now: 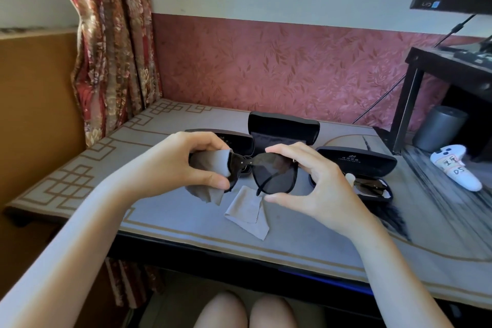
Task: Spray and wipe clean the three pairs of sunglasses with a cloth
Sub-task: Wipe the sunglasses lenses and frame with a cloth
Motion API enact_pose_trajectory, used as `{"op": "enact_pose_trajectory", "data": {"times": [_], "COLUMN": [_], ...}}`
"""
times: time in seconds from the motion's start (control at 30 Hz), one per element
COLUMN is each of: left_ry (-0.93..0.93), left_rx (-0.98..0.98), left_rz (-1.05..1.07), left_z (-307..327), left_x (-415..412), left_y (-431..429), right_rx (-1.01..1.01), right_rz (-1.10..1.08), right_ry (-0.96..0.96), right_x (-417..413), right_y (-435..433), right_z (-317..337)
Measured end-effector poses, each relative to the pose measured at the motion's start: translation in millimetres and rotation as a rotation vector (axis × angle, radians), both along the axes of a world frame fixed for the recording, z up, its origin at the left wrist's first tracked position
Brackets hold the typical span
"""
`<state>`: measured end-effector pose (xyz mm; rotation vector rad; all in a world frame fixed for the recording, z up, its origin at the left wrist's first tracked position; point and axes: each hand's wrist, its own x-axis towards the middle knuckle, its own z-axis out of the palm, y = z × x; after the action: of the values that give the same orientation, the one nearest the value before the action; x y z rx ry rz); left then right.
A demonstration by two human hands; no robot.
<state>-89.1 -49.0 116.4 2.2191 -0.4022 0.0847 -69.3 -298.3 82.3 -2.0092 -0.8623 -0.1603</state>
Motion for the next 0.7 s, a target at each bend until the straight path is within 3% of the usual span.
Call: {"op": "enact_pose_trajectory", "data": {"times": [0.23,0.47,0.7], "left_ry": [-0.086,-0.264,-0.316], "left_rx": [0.069,0.003,-0.174], "left_rz": [0.032,0.209,0.317], "left_z": [-2,-4,-12], "left_x": [4,7,5], "left_y": [-15,-26,-19], "right_rx": [-0.024,0.033,0.062], "right_rz": [-0.022,-0.034,-0.028], "right_ry": [-0.058,-0.077,-0.068], "right_x": [-3,-4,-4], "right_y": [0,2,2], "right_z": [-1,-1,0]}}
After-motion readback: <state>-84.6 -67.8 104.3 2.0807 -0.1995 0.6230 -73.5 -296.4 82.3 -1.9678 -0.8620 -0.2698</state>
